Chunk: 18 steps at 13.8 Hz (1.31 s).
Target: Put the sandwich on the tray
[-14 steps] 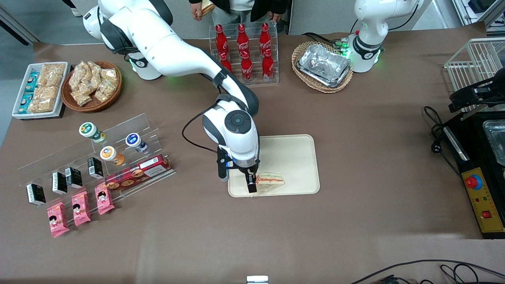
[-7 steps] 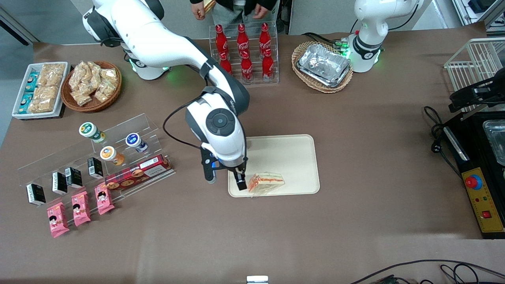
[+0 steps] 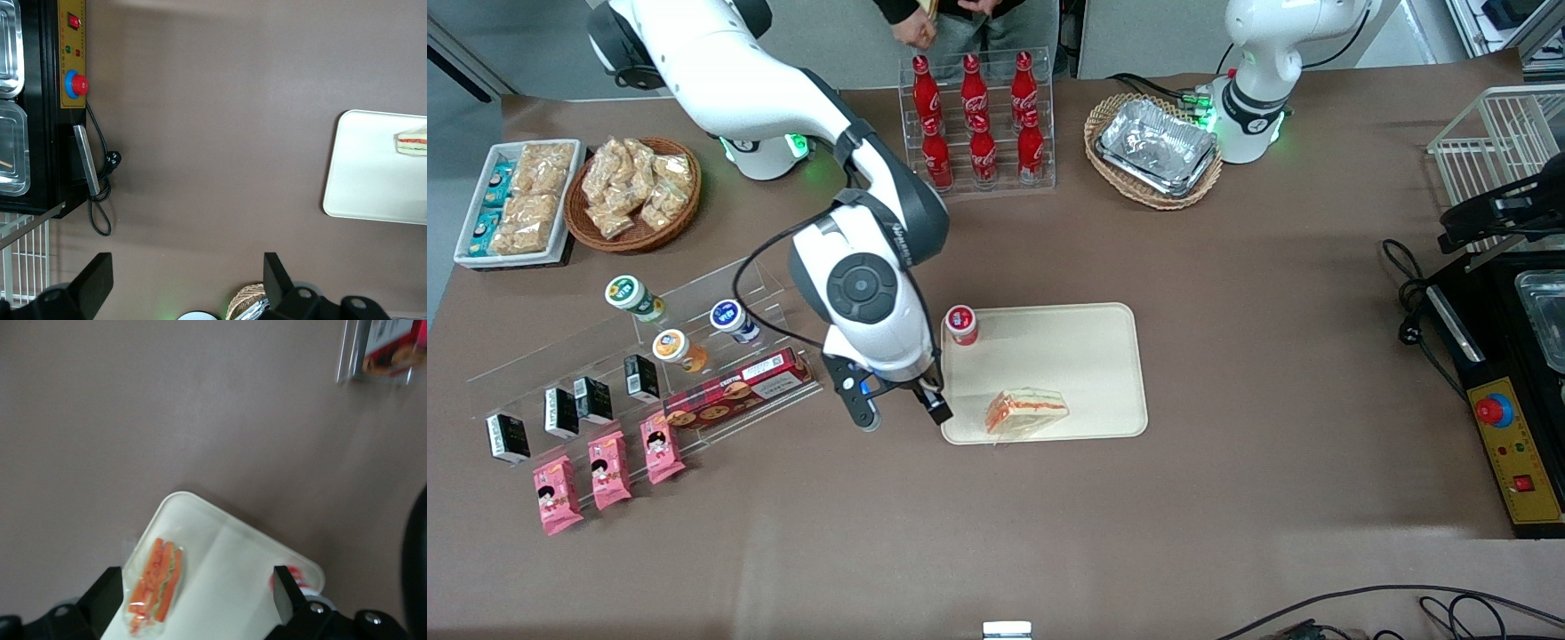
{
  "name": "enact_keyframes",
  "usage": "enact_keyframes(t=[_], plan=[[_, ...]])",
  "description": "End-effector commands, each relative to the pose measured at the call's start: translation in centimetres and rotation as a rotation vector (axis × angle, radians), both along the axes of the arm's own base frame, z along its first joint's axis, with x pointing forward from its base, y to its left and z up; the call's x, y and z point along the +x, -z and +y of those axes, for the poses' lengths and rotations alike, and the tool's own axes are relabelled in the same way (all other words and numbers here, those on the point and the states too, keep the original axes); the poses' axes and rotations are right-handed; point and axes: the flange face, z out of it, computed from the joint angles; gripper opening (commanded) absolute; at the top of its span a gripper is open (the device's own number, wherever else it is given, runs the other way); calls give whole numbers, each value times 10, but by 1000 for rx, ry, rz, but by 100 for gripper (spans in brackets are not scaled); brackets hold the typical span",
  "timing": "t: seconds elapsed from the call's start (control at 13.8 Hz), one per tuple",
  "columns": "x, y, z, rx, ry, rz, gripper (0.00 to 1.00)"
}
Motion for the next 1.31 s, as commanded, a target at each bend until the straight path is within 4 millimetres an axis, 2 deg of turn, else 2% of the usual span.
enact_keyframes(t=[0.0,0.44,0.87,0.94,1.24], plan=[[-8,-14,-24,-8,-208,65,100],[-3,-29,-47,-10,-389,82,100],[-1,-34,-74,0,-720,118,100],[3,-35,-86,2,-741,120,100],[1,-44,-94,3,-905,113,100]])
